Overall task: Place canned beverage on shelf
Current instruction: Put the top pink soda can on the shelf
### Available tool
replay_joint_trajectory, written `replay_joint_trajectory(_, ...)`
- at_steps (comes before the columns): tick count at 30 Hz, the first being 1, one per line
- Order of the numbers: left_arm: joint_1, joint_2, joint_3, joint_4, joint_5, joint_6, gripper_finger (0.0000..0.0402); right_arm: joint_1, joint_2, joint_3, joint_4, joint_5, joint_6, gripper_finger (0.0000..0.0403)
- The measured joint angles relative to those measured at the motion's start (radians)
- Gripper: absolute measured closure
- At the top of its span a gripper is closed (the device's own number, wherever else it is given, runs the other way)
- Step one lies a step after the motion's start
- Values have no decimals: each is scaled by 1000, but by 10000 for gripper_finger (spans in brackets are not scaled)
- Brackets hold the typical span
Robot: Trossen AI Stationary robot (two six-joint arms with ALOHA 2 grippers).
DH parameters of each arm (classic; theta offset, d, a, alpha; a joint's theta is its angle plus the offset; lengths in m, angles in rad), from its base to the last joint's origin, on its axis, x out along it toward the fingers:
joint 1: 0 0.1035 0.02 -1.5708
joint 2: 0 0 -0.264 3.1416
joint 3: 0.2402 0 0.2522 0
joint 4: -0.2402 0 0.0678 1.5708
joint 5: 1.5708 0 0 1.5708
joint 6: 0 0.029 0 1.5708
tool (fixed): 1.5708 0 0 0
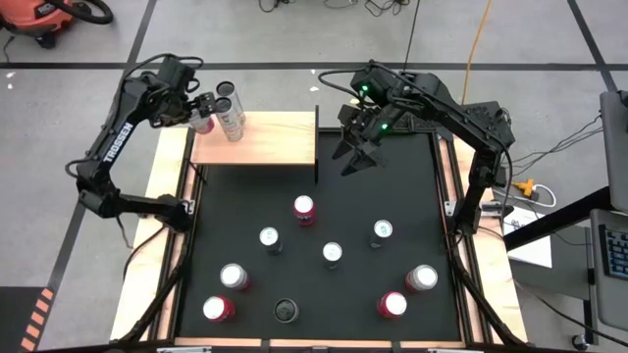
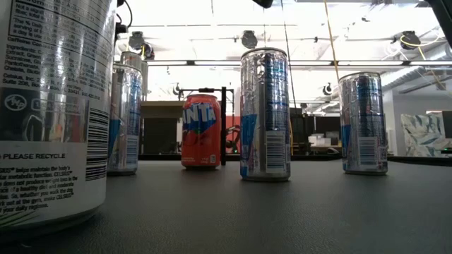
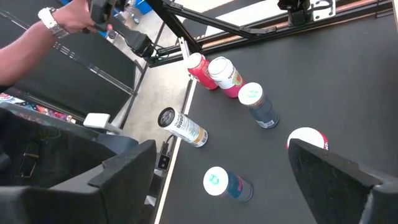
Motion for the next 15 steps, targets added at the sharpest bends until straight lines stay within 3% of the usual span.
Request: replay_joint_trajectory(15, -8, 14, 0, -11, -15, -23, 98, 0, 0, 0, 0, 0, -4, 57)
